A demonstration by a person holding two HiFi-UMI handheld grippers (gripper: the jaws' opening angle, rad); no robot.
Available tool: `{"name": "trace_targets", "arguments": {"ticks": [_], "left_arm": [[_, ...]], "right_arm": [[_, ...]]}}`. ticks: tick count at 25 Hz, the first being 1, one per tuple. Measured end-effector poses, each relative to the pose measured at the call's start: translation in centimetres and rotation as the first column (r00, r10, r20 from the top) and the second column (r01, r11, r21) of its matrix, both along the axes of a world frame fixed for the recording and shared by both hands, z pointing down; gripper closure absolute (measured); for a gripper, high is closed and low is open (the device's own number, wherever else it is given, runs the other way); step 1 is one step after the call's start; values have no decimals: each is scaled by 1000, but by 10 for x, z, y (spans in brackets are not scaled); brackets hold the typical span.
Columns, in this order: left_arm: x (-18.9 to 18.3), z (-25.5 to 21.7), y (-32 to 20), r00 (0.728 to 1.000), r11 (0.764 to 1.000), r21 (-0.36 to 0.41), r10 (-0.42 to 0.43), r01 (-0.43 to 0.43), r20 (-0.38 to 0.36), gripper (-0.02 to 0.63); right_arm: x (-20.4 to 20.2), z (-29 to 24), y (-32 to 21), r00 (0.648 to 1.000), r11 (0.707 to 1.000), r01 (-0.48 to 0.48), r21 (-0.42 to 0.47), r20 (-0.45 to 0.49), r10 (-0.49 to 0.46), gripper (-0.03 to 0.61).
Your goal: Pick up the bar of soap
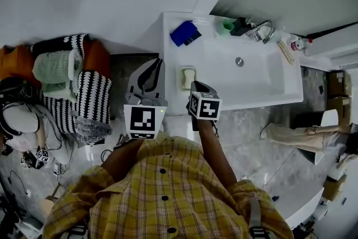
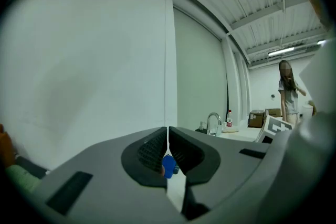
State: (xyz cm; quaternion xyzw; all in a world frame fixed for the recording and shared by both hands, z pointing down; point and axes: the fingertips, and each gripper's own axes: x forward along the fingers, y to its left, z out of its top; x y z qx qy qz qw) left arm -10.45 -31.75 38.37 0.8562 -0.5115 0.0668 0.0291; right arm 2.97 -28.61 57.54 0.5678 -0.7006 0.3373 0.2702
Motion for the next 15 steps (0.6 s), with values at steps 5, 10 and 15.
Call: {"name": "trace_targets", "arguments": {"ticks": [5, 10, 15], "left_arm": [[-3, 5, -32, 999, 999, 10, 33, -33, 16, 592], [-7, 13, -55, 998, 998, -8, 57, -57, 7, 592], [-11, 21, -73, 998, 997, -36, 61, -61, 0, 592]], "right_arm": [[3, 34, -30, 998, 996, -9, -84, -59, 4, 555], [7, 80, -41, 1000, 979, -30, -203, 1, 31, 467], [15, 105, -48, 999, 959, -45, -280, 17, 51, 424]]}}
